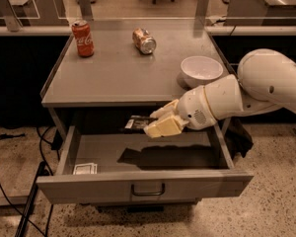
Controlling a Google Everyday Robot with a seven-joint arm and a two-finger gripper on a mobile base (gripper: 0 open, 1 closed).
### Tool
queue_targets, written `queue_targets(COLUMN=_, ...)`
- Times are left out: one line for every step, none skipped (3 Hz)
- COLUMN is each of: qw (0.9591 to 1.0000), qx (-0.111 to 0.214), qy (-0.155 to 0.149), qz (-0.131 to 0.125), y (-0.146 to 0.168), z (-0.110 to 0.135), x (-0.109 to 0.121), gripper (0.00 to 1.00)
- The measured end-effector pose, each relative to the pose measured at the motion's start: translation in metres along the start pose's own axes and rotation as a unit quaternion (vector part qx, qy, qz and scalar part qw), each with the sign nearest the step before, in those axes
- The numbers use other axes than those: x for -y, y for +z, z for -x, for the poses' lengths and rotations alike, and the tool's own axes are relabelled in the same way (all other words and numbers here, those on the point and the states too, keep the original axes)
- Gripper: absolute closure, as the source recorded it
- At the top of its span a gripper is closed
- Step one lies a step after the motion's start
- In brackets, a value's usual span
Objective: Place rxbar chocolate into top drawer
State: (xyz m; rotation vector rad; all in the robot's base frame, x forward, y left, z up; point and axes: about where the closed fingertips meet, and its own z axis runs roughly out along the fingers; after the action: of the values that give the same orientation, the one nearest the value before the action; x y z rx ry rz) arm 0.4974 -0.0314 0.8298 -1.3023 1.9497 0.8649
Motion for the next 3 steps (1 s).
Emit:
queue_targets(qw=0.9998, qx=-0.015, qy=0.011, qz=-0.002, y=0.008, z=-0.019, x=0.004, gripper=1.00)
queue_targets(qw=0.9994, qx=-0.032, qy=0.013, qz=-0.003, y=0.022, z=-0.048, x=0.009, gripper=1.00)
queue_targets(qw=0.9989, qx=-0.046, qy=-0.009, qz=-0.007, y=0.041, z=-0.077, x=0.018, gripper=1.00)
